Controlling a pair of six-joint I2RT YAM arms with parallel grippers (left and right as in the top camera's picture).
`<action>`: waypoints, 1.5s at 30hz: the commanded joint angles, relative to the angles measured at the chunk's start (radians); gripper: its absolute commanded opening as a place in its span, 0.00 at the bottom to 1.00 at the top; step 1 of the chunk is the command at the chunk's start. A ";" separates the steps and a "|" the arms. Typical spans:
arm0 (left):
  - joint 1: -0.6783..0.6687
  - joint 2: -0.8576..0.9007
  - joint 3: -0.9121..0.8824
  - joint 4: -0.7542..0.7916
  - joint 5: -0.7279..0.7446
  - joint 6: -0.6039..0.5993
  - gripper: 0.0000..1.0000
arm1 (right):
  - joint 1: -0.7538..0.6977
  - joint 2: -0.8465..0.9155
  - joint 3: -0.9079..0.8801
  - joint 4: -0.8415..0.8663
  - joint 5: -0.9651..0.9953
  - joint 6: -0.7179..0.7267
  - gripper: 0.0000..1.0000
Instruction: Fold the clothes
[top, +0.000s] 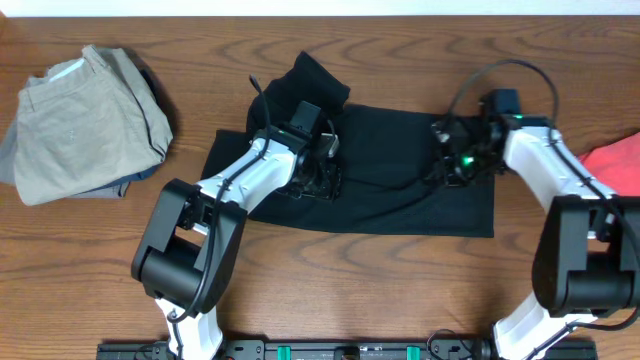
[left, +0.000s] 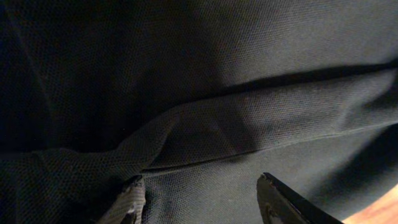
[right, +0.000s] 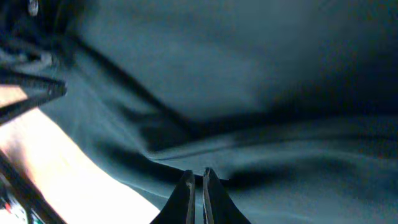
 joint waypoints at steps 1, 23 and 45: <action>0.003 0.033 -0.030 -0.024 -0.104 -0.005 0.61 | 0.060 0.006 0.005 -0.019 0.017 -0.060 0.06; 0.003 0.031 -0.029 0.033 -0.104 -0.013 0.61 | 0.183 0.112 0.005 0.013 0.048 -0.107 0.15; 0.007 -0.061 -0.029 -0.076 -0.283 -0.014 0.68 | 0.010 -0.007 0.037 0.046 0.588 0.430 0.15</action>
